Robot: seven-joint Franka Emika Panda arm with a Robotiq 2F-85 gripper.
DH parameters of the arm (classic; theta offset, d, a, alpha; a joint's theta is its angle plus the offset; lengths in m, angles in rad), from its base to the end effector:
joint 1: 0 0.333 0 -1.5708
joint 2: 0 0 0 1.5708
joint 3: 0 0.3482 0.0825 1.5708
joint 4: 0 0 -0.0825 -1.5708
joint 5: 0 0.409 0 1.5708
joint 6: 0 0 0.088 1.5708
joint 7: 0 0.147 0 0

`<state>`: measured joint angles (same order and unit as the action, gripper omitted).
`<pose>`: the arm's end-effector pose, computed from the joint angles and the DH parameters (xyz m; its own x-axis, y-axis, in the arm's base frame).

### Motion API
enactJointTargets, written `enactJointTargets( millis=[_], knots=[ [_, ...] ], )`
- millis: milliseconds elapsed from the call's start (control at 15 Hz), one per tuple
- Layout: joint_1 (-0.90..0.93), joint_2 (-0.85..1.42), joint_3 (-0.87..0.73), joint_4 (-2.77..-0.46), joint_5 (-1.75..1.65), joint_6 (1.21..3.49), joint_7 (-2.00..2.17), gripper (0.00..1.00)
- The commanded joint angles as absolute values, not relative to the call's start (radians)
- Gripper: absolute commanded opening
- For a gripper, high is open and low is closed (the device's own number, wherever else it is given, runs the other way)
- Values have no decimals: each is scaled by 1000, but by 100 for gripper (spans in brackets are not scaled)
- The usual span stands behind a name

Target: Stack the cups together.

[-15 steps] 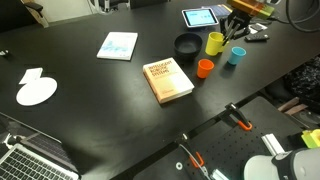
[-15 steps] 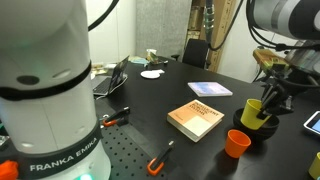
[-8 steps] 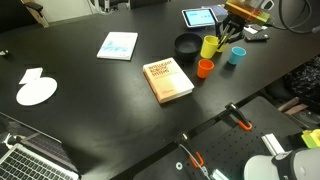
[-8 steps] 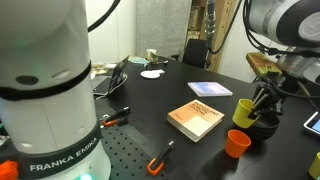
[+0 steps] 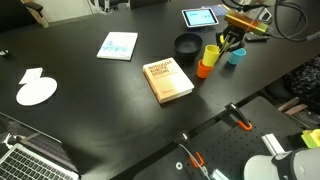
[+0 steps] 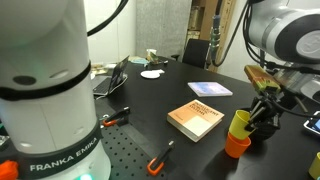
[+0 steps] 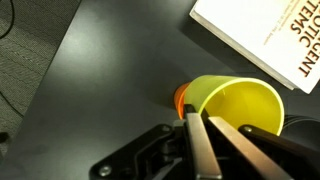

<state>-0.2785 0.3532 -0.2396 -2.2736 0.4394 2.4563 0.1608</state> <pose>0.4682 -0.2620 0.1619 0.5113 -0.8382 -0.1895 -0.8594 -0.4996 -0.1089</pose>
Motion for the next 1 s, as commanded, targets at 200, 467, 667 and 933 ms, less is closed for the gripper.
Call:
enactJointTargets(
  millis=[200, 467, 667, 933],
  knots=[
    [-300, 415, -217, -2211, 444, 2468, 147, 5],
    [-303, 453, -219, -2179, 436, 2462, 156, 5],
    [-307, 475, -218, -2166, 435, 2462, 156, 4],
    [-309, 490, -213, -2153, 436, 2455, 158, 32]
  ],
)
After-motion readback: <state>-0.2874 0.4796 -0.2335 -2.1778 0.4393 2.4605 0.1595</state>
